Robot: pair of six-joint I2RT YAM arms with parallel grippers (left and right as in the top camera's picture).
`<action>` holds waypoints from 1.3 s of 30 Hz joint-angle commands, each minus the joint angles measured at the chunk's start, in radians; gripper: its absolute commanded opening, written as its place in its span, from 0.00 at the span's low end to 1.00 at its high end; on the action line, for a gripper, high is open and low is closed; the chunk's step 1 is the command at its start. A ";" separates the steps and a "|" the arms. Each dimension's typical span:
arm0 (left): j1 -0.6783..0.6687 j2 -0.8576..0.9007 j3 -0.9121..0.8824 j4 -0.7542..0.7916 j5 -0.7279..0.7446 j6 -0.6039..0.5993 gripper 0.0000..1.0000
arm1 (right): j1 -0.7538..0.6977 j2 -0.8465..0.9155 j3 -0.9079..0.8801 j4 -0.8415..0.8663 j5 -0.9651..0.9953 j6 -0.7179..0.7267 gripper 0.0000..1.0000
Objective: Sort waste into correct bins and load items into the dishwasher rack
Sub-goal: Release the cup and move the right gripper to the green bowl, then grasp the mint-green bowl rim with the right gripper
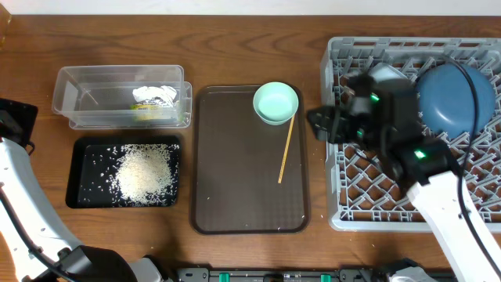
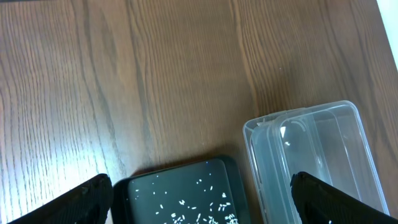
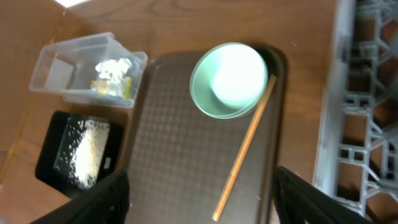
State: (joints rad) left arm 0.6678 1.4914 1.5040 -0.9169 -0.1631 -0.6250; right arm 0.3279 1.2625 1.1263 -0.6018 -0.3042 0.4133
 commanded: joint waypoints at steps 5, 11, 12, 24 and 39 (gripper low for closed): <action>0.004 0.004 0.005 -0.003 -0.004 -0.001 0.94 | 0.126 0.349 0.412 -0.246 0.171 -0.106 0.78; 0.004 0.004 0.005 -0.003 -0.004 -0.001 0.94 | 0.196 0.650 0.701 -0.377 0.187 -0.171 0.78; 0.004 0.004 0.005 -0.003 -0.004 -0.001 0.94 | 0.211 0.696 0.735 -0.380 0.208 -0.172 0.77; 0.004 0.004 0.005 -0.003 -0.004 -0.001 0.94 | 0.316 0.978 0.804 -0.287 0.421 -0.122 0.70; 0.004 0.004 0.005 -0.003 -0.004 -0.001 0.94 | 0.338 1.031 0.801 -0.281 0.435 -0.091 0.23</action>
State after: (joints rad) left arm 0.6678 1.4914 1.5040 -0.9165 -0.1635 -0.6250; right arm 0.6437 2.2845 1.9087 -0.8780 0.1135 0.3099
